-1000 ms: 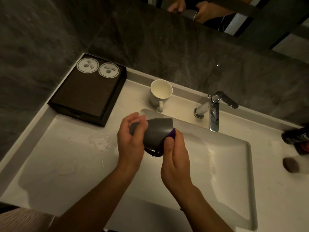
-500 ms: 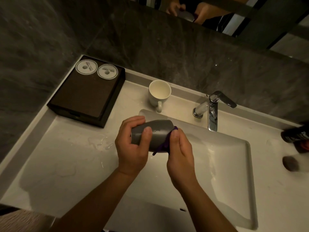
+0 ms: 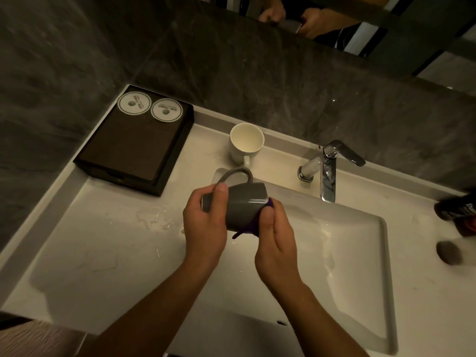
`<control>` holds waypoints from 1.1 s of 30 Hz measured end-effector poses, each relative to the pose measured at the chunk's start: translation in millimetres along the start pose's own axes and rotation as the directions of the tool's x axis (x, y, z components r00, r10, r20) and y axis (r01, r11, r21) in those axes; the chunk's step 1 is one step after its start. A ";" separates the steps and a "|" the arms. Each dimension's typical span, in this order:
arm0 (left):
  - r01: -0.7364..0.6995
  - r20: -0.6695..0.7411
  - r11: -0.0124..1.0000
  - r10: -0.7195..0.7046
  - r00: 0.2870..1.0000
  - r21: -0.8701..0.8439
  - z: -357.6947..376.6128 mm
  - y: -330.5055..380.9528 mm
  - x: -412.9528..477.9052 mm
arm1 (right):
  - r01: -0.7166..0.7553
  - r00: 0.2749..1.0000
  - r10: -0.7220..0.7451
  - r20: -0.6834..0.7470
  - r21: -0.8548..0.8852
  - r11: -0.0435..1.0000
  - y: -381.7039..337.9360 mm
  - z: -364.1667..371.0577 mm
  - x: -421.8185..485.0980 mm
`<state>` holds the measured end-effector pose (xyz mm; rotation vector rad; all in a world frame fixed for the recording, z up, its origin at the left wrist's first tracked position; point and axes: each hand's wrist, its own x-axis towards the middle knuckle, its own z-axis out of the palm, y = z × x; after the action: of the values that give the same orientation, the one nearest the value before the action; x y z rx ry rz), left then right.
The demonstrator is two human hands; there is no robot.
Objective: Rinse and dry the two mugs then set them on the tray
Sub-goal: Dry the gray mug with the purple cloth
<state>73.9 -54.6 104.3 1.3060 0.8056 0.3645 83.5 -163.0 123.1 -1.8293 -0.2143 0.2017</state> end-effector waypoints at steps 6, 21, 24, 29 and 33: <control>-0.332 0.242 0.943 0.317 0.917 0.021 -9.5 -2.6 5.5 | -0.176 0.984 0.180 -0.014 0.136 0.975 4.2 -9.7 9.3; 0.202 0.123 0.967 -0.184 0.975 -0.155 6.6 13.4 3.1 | 0.072 0.997 -0.072 0.000 -0.045 0.996 8.0 -13.2 9.6; -0.161 0.137 0.986 0.166 0.977 -0.045 0.4 6.8 1.6 | -0.062 0.997 0.056 0.061 0.104 0.993 -7.8 -21.8 16.0; -0.388 0.290 0.918 0.393 0.873 -0.076 -11.8 -1.6 11.6 | -0.091 0.989 0.084 0.120 0.049 0.995 -7.1 -30.1 21.3; 0.399 0.229 0.881 -0.346 0.910 -0.254 -1.6 25.1 14.7 | 0.147 0.981 -0.127 0.149 -0.130 0.981 -3.3 -23.6 13.0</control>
<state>87.7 -37.4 123.3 0.8621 0.7976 0.0512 101.8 -180.9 132.1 -1.9334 -0.4625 0.2229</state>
